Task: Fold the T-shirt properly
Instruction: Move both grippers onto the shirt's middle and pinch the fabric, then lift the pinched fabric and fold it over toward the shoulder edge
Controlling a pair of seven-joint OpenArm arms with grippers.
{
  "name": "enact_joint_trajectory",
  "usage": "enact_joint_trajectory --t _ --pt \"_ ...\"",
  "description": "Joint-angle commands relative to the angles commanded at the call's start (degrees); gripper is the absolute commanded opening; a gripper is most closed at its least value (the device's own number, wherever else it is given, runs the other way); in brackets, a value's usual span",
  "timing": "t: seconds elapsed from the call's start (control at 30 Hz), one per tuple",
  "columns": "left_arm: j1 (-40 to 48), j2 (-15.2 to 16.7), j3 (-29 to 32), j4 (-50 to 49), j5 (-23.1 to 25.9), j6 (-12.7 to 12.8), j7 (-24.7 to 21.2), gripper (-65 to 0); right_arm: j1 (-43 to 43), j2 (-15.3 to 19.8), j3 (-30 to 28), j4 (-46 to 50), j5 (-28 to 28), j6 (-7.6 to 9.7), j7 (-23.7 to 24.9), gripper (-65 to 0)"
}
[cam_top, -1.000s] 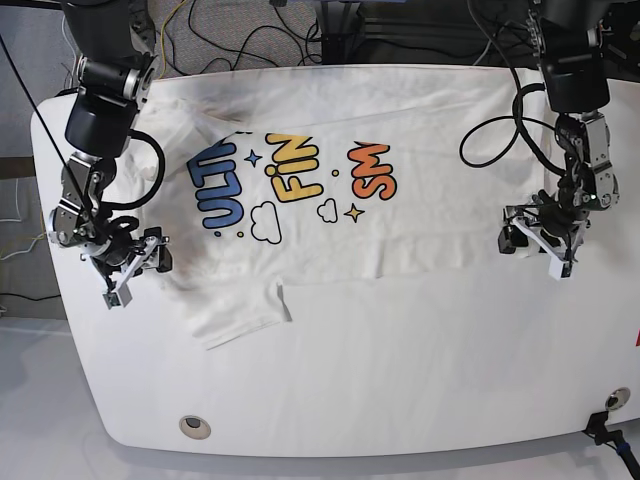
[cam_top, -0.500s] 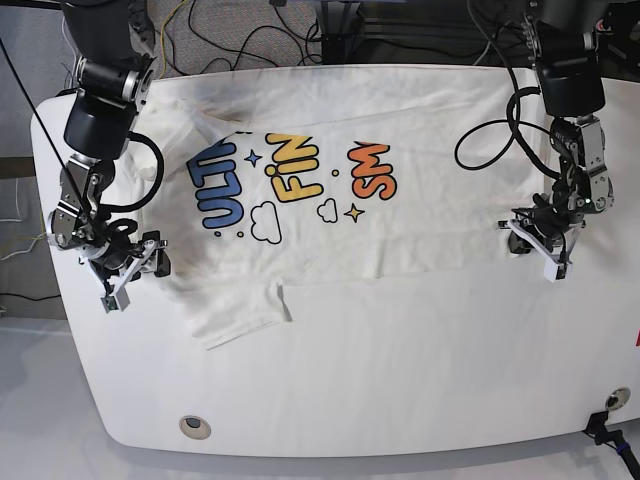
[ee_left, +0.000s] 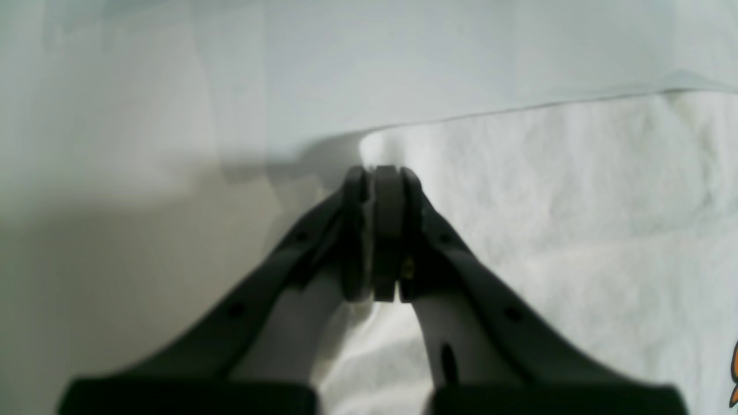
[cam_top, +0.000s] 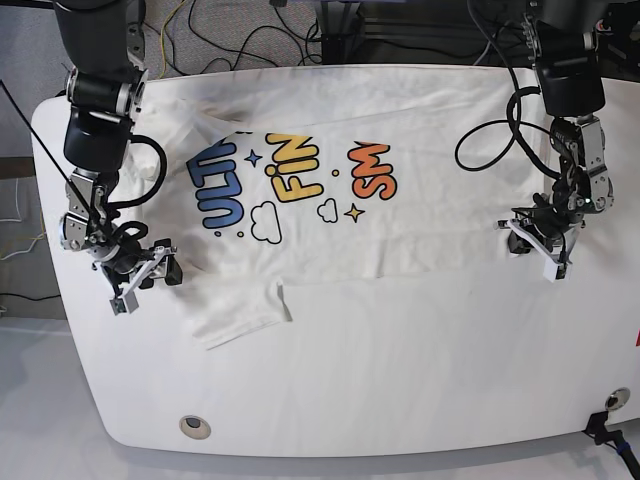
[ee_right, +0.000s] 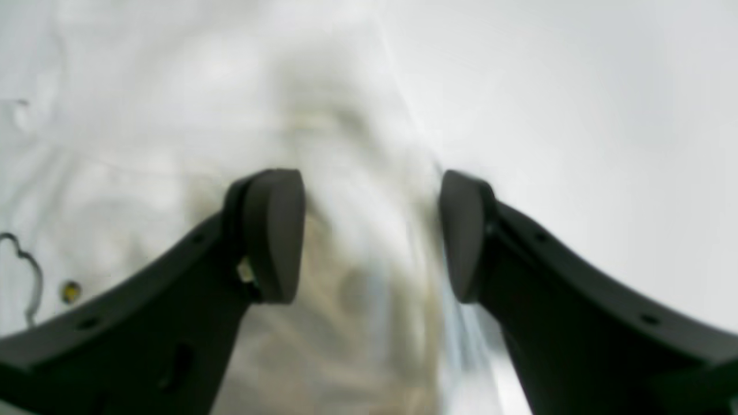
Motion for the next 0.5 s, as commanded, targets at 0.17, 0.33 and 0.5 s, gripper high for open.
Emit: enact_joint_trajectory --t 0.17,0.33,0.5 --pt "0.0 -0.1 0.0 0.0 0.0 -0.1 0.0 -65.0 0.0 0.0 0.0 -1.4 -0.1 -0.26 1.1 -28.7" --pt "0.0 -0.1 0.0 0.0 0.0 -0.1 0.0 -65.0 -0.3 -0.4 0.0 -1.2 -0.1 0.09 0.8 -28.8" --pt "0.0 -0.2 0.0 0.0 0.0 -0.1 0.0 -65.0 -0.1 -1.5 -0.1 -1.1 0.0 0.09 0.8 -28.9"
